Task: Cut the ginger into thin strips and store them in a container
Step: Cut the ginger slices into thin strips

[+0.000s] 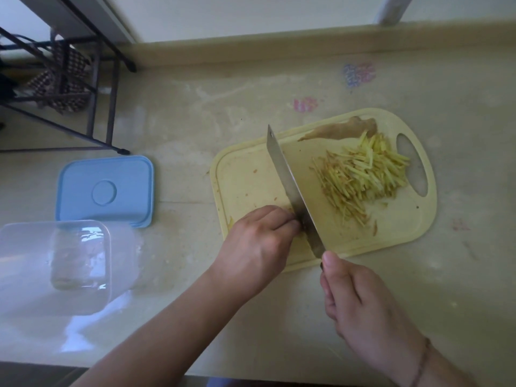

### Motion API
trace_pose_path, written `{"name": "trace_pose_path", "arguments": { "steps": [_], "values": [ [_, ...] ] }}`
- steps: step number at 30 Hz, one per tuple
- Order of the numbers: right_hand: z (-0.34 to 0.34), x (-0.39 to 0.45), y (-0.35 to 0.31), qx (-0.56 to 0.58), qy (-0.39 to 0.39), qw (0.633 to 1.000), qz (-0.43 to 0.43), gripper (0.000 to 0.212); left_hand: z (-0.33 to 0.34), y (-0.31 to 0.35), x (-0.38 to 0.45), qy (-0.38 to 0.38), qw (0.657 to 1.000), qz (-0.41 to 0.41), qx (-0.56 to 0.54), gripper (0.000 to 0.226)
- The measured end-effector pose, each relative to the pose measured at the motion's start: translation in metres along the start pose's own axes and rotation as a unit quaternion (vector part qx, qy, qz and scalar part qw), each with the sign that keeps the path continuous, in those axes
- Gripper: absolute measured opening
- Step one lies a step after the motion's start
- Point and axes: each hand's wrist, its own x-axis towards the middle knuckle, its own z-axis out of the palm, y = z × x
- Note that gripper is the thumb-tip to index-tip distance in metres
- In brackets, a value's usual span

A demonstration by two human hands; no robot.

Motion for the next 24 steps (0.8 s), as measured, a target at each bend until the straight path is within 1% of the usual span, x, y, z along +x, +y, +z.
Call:
{"name": "trace_pose_path", "arguments": {
  "steps": [2, 5, 7, 10, 12, 14, 21, 24],
  "values": [
    [-0.001, -0.004, 0.001, 0.007, 0.000, 1.000, 0.000, 0.072, 0.000, 0.000, 0.000, -0.005, 1.000, -0.008, -0.001, 0.013],
    [-0.002, -0.014, 0.002, 0.004, 0.003, 1.000, 0.011, 0.092, 0.000, 0.000, 0.002, -0.006, 1.000, -0.028, -0.002, 0.014],
    [-0.002, -0.017, 0.001, -0.010, 0.003, 1.000, 0.021, 0.096, -0.001, 0.000, 0.003, -0.015, 0.999, -0.036, 0.001, 0.013],
    [0.002, -0.012, 0.000, -0.005, 0.001, 1.000, 0.018, 0.091, -0.003, -0.001, 0.004, -0.023, 0.999, -0.031, -0.005, 0.011],
    [0.005, -0.007, 0.001, -0.011, 0.009, 1.000, 0.004, 0.075, -0.004, -0.003, 0.004, -0.026, 0.999, -0.025, -0.009, 0.010],
    [0.008, -0.005, 0.000, -0.021, 0.011, 1.000, -0.001, 0.067, -0.004, -0.004, 0.005, -0.030, 0.999, -0.024, -0.010, 0.011],
    [-0.002, -0.021, -0.004, -0.008, -0.005, 0.999, 0.042, 0.078, -0.001, 0.001, 0.006, -0.011, 0.999, -0.048, -0.016, 0.018],
    [0.003, -0.017, -0.003, -0.004, -0.013, 0.999, 0.038, 0.076, 0.001, -0.002, 0.007, 0.001, 0.998, -0.054, -0.021, 0.016]
  ]
}}
